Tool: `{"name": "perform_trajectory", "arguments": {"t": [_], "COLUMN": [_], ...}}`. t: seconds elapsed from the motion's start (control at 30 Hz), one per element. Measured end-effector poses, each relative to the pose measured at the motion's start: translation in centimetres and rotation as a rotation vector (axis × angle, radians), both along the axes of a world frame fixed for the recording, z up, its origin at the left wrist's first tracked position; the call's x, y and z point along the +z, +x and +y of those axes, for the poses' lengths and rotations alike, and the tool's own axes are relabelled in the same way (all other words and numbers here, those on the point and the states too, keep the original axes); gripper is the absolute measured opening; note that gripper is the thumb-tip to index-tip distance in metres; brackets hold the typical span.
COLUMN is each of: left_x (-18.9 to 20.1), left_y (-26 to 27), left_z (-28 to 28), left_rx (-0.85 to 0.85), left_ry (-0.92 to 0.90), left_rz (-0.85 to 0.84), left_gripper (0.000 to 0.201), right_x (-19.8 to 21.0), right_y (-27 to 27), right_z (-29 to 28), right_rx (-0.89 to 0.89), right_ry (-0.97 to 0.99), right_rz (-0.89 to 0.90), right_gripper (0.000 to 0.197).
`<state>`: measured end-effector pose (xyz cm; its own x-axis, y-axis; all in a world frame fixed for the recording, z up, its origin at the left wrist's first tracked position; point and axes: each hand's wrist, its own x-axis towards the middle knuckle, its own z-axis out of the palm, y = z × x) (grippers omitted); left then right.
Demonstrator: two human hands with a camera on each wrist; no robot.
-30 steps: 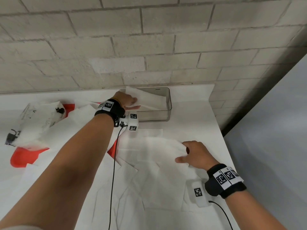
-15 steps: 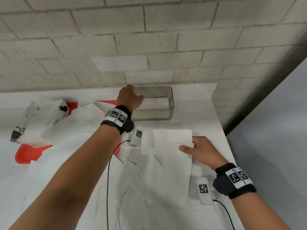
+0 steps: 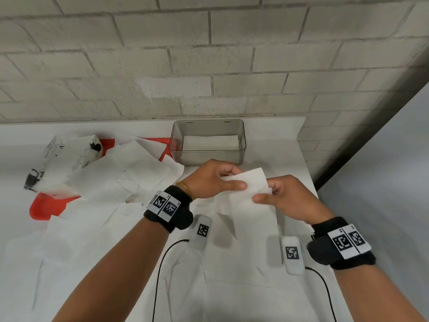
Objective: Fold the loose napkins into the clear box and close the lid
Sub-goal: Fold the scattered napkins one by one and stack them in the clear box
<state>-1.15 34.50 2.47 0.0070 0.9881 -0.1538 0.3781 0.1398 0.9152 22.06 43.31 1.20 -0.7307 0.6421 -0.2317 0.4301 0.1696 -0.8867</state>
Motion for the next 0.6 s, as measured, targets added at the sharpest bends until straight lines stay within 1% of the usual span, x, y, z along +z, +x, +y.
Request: {"name": "perform_trajectory", "arguments": {"t": [0.03, 0.1, 0.2, 0.33, 0.4, 0.47, 0.53, 0.6], "left_x": [0.1, 0.0, -0.5, -1.3, -1.4, -1.3, -1.2, -1.0], "left_y": [0.1, 0.3, 0.2, 0.5, 1.2, 2.3, 3.2, 3.9], "left_z": [-0.1, -0.4, -1.3, -3.1, -3.9, -4.4, -4.8, -5.1], "left_rx": [0.050, 0.185, 0.348, 0.530, 0.586, 0.633, 0.643, 0.627], "left_ry": [0.016, 0.037, 0.094, 0.205, 0.222, 0.192, 0.159, 0.142], "left_rz": [-0.024, -0.030, -0.064, -0.166, -0.220, -0.336, -0.434, -0.464], "left_gripper": [0.017, 0.017, 0.020, 0.015, 0.016, 0.016, 0.015, 0.018], "right_x": [0.0, 0.2, 0.8, 2.4, 3.0, 3.6, 4.0, 4.2], "right_y": [0.1, 0.4, 0.9, 1.1, 1.1, 1.1, 1.0, 0.7], "right_z": [0.1, 0.1, -0.2, -0.5, -0.4, -0.4, -0.5, -0.6], "right_rx": [-0.032, -0.087, -0.151, -0.228, -0.236, -0.216, -0.184, -0.172], "right_ry": [0.021, 0.069, 0.049, -0.015, -0.076, -0.161, -0.233, -0.274], "right_rz": [0.008, 0.031, 0.103, 0.224, 0.281, 0.333, 0.331, 0.334], "right_gripper": [0.015, 0.023, 0.020, 0.022, 0.020, 0.024, 0.030, 0.031]}}
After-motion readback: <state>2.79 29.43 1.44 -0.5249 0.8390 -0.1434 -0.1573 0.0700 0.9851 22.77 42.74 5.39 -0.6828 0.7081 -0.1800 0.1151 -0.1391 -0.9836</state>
